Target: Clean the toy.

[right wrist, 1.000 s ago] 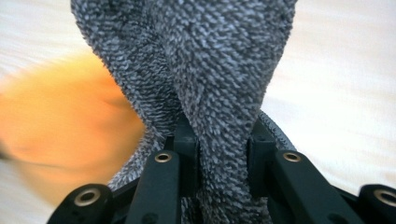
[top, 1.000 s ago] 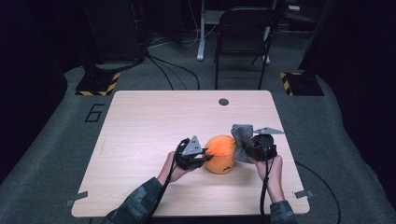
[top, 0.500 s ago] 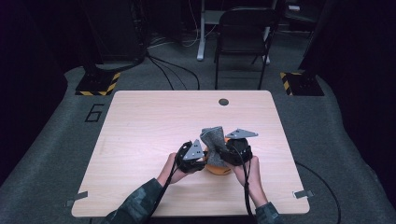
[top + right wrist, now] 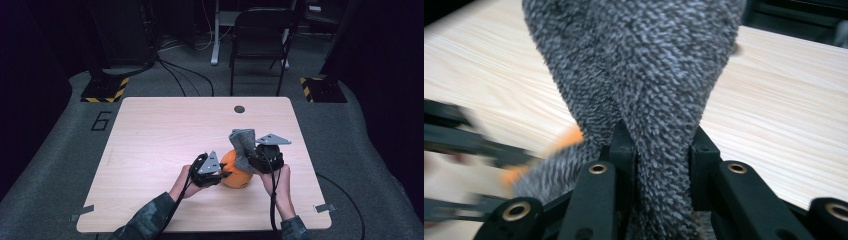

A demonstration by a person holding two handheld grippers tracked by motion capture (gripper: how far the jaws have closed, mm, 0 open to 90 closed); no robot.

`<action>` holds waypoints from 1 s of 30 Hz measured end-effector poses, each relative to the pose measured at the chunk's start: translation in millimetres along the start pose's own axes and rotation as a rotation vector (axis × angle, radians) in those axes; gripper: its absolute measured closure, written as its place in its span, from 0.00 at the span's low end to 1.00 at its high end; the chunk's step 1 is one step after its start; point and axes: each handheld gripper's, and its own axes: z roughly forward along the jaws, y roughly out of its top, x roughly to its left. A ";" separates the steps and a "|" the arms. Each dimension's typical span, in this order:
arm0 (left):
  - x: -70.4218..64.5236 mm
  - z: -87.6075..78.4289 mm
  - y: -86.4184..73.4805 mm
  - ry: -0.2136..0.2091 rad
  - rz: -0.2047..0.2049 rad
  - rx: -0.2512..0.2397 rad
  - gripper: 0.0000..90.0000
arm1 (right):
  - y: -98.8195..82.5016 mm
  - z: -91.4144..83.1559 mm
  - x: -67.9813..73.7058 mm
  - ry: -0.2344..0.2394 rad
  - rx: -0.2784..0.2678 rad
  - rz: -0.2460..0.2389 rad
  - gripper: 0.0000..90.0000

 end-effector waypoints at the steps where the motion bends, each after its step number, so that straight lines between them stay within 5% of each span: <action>1: 0.2 0.1 0.0 -0.005 0.002 0.001 0.79 | 1.9 -1.5 4.2 0.049 -0.013 0.017 0.79; 4: 0.5 -0.2 0.0 -0.001 0.008 0.001 0.79 | 1.9 6.2 21.0 0.116 0.007 -0.007 0.79; 6: 0.0 -0.1 -0.3 -0.002 0.005 0.007 0.79 | -1.8 15.6 24.6 0.097 0.035 -0.033 0.79; 9: 0.7 0.8 -1.0 -0.003 -0.004 0.000 0.79 | -5.2 22.0 16.9 0.036 0.029 -0.052 0.79; 12: 0.9 0.9 -1.2 -0.003 -0.015 -0.002 0.79 | -6.2 19.7 0.9 -0.083 0.010 -0.041 0.79; 16: 1.8 0.8 -1.2 0.000 -0.023 0.000 0.79 | -10.5 14.4 -22.6 -0.129 -0.008 0.017 0.79; 24: 16.4 -2.3 -6.6 0.034 -0.150 -0.003 0.78 | -17.1 -18.2 -56.9 -0.196 -0.061 0.084 0.77; 30: 30.2 -3.9 -13.0 0.064 -0.259 0.003 0.76 | -34.4 -6.3 -67.8 -0.222 -0.003 0.077 0.76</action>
